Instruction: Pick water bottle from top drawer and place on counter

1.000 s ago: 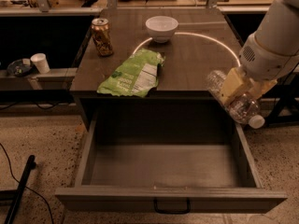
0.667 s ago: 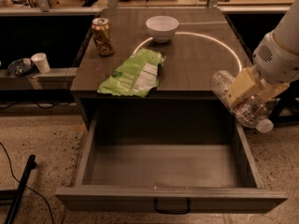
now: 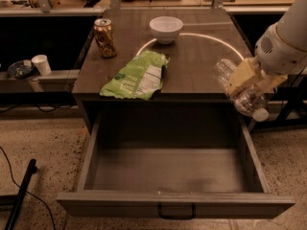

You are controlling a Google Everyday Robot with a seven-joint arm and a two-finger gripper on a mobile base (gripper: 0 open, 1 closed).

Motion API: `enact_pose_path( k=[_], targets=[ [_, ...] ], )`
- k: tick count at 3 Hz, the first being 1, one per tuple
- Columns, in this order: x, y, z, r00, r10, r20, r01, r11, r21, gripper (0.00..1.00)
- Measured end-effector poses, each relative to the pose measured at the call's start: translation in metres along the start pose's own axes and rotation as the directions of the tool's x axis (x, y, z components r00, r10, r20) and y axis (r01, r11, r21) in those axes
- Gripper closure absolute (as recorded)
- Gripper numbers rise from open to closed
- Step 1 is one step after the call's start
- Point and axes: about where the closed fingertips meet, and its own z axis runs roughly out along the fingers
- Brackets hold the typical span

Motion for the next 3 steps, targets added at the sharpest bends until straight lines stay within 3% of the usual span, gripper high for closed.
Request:
enact_pose_path(
  k=[1, 2, 3],
  targets=[
    [-0.054, 0.000, 0.006, 0.995, -0.019, 0.096, 0.023, 0.9986, -0.048, 1.00],
    [-0.101, -0.003, 0.018, 0.991, -0.018, 0.131, 0.029, 0.9962, -0.082, 1.00],
    [-0.139, -0.010, 0.042, 0.993, 0.016, 0.117, -0.005, 0.9955, -0.094, 0.81]
  ],
)
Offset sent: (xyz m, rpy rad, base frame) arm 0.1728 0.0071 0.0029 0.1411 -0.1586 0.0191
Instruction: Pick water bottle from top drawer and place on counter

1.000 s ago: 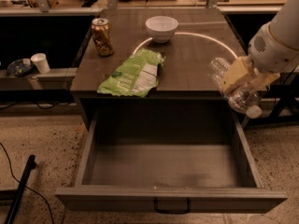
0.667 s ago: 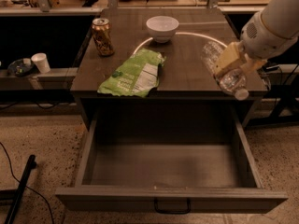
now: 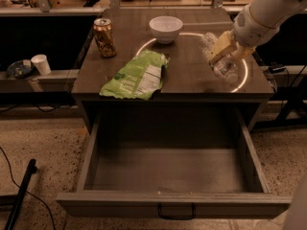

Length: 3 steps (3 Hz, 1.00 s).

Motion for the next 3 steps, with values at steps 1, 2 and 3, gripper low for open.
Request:
enact_pose_path(
  k=[1, 2, 3],
  targets=[
    [-0.021, -0.003, 0.024, 1.000, 0.027, -0.009, -0.027, 0.9996, -0.002, 0.58],
    [-0.030, -0.006, 0.046, 0.999, 0.049, -0.022, -0.049, 0.9988, 0.006, 0.35],
    [-0.030, -0.008, 0.062, 0.998, 0.060, -0.031, -0.059, 0.9978, 0.029, 0.04]
  ],
)
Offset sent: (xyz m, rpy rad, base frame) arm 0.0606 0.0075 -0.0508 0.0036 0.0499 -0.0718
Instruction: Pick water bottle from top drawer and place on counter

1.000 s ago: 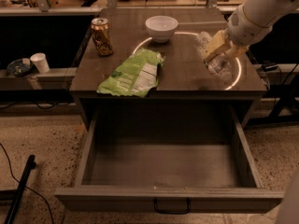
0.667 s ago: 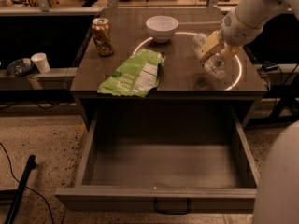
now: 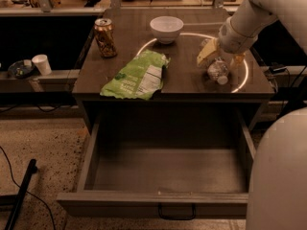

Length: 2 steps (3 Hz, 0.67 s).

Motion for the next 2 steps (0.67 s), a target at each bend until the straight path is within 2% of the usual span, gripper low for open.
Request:
enact_pose_path(
  k=[2],
  targets=[
    [0.0000, 0.0000, 0.0000, 1.000, 0.000, 0.000, 0.000, 1.0000, 0.000, 0.00]
  ],
)
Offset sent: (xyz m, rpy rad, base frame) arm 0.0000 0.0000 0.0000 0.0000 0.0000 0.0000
